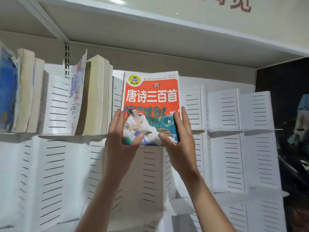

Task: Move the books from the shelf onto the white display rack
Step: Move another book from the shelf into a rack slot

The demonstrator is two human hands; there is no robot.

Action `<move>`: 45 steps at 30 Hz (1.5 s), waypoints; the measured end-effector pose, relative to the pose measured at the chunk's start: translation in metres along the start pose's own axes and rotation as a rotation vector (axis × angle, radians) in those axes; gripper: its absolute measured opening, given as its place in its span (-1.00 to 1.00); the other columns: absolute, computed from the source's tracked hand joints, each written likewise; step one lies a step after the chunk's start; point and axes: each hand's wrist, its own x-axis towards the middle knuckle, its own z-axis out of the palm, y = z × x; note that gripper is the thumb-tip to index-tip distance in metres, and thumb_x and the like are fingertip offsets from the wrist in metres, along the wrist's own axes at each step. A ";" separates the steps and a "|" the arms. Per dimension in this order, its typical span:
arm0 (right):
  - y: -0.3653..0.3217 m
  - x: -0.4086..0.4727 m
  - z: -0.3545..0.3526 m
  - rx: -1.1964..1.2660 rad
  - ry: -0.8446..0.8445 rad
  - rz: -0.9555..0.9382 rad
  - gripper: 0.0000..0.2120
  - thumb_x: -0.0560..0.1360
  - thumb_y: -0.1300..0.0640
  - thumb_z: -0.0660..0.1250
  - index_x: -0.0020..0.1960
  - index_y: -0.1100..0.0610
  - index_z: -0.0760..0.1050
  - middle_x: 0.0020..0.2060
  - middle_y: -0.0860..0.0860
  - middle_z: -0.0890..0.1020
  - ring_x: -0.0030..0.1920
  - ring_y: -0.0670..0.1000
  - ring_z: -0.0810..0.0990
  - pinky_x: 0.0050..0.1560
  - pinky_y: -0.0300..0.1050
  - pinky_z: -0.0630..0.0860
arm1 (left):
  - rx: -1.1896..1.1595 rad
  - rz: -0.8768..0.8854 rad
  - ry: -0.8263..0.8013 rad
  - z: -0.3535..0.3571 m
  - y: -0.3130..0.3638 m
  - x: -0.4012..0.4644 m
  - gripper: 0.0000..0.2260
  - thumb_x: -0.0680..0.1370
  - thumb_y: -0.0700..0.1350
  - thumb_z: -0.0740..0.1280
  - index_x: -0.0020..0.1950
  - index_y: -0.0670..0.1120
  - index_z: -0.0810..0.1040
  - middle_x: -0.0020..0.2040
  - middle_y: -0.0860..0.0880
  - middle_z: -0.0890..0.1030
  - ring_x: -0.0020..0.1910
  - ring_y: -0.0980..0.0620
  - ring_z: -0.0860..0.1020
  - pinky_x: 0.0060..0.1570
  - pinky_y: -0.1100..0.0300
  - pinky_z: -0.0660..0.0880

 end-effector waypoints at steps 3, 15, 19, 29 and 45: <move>0.016 0.020 0.004 -0.010 0.013 -0.069 -0.37 0.51 0.16 0.34 0.51 -0.13 0.23 0.46 -0.41 0.13 0.51 -0.14 0.24 0.35 0.00 0.48 | 0.029 0.018 -0.015 0.014 -0.010 0.012 -0.42 0.45 0.02 0.39 0.42 -0.15 0.40 0.34 -0.04 0.49 0.29 0.06 0.52 0.05 0.12 0.63; 0.063 0.079 0.030 -0.162 0.049 -0.225 -0.36 0.57 0.12 0.33 0.58 -0.01 0.14 0.58 -0.16 0.07 0.39 -0.39 0.11 0.35 -0.42 0.20 | 0.209 -0.078 -0.257 0.030 -0.046 0.078 -0.30 0.51 0.14 0.38 0.59 0.08 0.18 0.54 0.05 0.30 0.51 0.08 0.28 0.43 -0.04 0.35; 0.077 0.076 0.037 -0.236 0.061 -0.281 -0.40 0.55 0.13 0.29 0.56 0.08 0.22 0.58 -0.11 0.12 0.32 -0.31 0.19 0.27 -0.54 0.12 | 0.308 -0.063 -0.348 0.032 -0.052 0.079 -0.43 0.52 0.01 0.39 0.48 0.14 0.26 0.36 0.13 0.42 0.27 0.07 0.49 0.15 -0.01 0.52; 0.088 0.066 0.053 -0.388 0.235 -0.317 -0.40 0.51 0.26 0.36 0.51 0.19 0.29 0.57 -0.01 0.18 0.19 -0.07 0.25 0.21 -0.25 0.38 | 0.422 -0.046 -0.263 0.044 -0.047 0.072 -0.69 0.66 -0.04 0.22 0.37 -0.08 0.54 0.42 -0.06 0.47 0.41 -0.07 0.35 0.37 0.13 0.26; 0.082 0.082 0.055 -0.503 0.049 -0.282 -0.40 0.56 0.22 0.11 0.57 0.28 0.08 0.55 0.26 0.12 0.55 0.22 0.11 0.48 0.23 0.25 | 0.327 -0.322 -0.588 0.047 -0.033 0.093 -0.55 0.71 0.10 -0.14 0.55 0.06 0.26 0.37 -0.05 0.49 0.33 -0.06 0.41 0.36 0.05 0.31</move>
